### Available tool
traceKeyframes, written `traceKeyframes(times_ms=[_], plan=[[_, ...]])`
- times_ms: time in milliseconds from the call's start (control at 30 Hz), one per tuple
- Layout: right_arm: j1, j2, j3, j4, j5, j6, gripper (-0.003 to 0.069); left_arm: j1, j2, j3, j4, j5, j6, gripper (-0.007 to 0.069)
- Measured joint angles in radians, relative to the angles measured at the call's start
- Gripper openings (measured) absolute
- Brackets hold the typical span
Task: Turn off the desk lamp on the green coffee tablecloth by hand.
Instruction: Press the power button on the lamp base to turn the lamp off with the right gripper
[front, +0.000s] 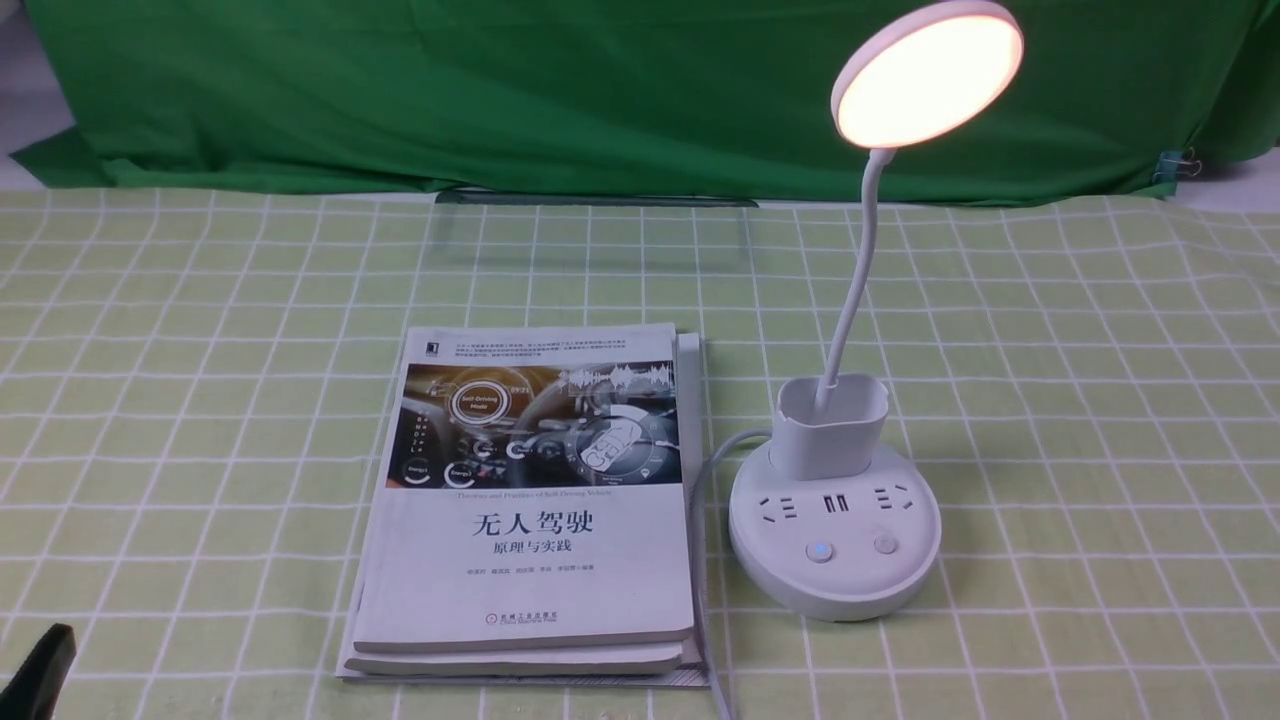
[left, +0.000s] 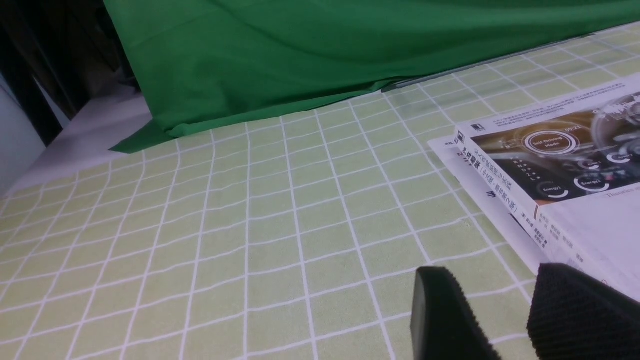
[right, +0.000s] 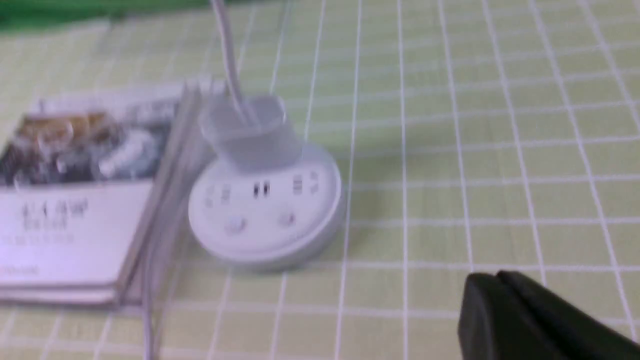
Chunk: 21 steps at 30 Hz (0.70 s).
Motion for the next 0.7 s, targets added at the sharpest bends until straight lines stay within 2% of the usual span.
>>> traceKeyframes(times_ms=[133, 233, 467, 700], plan=[[0.04, 0.294, -0.181, -0.017, 0.18, -0.054, 0.0045, 0.0, 0.0, 0.0, 0.0, 0.0, 0.0, 0.0243], [0.085, 0.458, -0.26, -0.02, 0.204, -0.06, 0.0045, 0.0, 0.0, 0.0, 0.0, 0.0, 0.0, 0.0243], [0.301, 0.841, -0.391, -0.019, 0.121, -0.06, 0.0045, 0.0, 0.0, 0.0, 0.001, 0.0, 0.0, 0.0243], [0.318, 1.087, -0.515, -0.018, 0.08, -0.079, 0.0045, 0.0, 0.0, 0.0, 0.001, 0.0, 0.0, 0.0243]])
